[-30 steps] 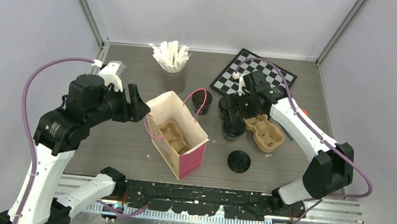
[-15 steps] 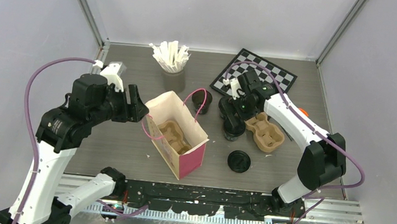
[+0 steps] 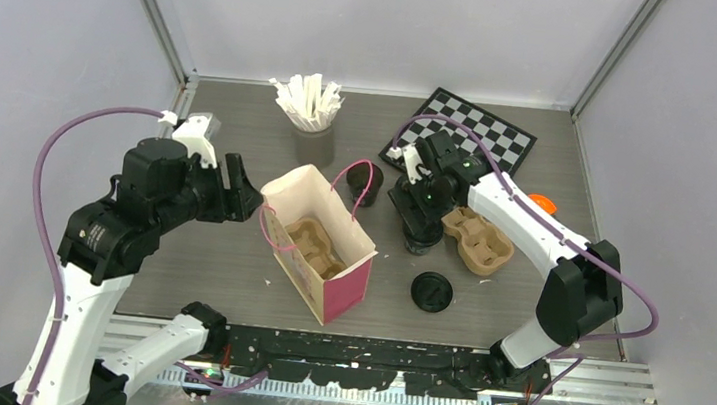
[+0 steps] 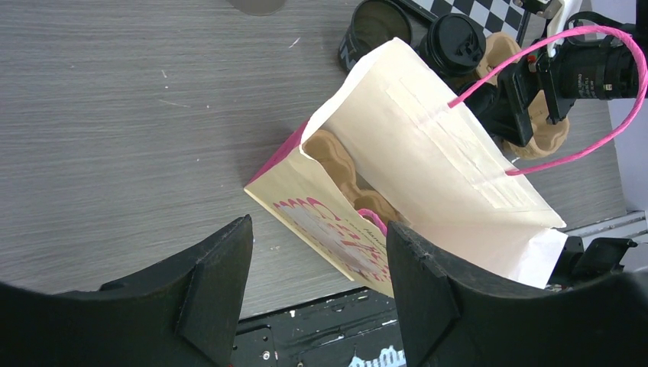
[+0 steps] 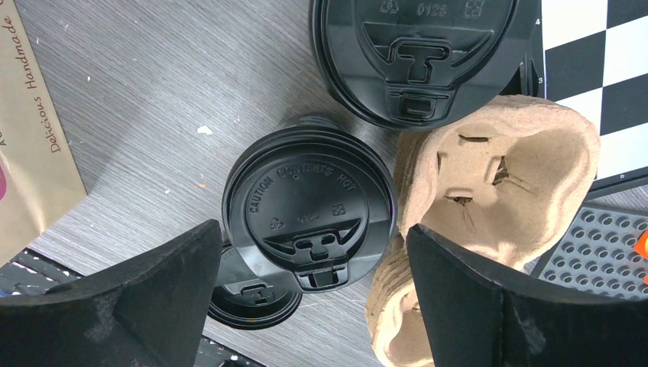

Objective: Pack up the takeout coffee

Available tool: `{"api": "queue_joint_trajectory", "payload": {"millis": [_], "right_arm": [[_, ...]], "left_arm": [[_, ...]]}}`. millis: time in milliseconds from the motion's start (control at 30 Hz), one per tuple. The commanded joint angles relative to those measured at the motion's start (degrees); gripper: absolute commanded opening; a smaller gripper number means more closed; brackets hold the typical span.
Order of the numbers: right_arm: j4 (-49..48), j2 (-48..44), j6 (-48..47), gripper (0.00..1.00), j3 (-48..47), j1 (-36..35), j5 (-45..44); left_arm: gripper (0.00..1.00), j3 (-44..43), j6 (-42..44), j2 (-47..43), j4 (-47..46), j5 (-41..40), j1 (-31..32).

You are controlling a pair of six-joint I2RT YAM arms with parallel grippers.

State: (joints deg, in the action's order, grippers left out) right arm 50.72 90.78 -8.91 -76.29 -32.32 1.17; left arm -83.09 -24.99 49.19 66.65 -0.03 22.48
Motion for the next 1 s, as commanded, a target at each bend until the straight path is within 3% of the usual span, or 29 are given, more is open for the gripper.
{"api": "queue_joint_trajectory", "payload": {"millis": [0,433,967], "right_arm": [[-2.2,-0.62,0.07,0.95,0.44,-0.66,-0.99],[-3.81,0.64,-0.36,0.95,1.99,-0.94,-3.11],[-0.06,-1.49,0.2,0.95,-3.88,-1.07,-1.96]], "left_arm": [[0.66,-0.07,0.88,-0.03,-2.14,-0.86,-0.09],[0.66,0.88,0.67,-0.54,-2.51,-1.76,-0.16],[0.66,0.82,0.82,0.03,-2.73,-2.41,-0.16]]}}
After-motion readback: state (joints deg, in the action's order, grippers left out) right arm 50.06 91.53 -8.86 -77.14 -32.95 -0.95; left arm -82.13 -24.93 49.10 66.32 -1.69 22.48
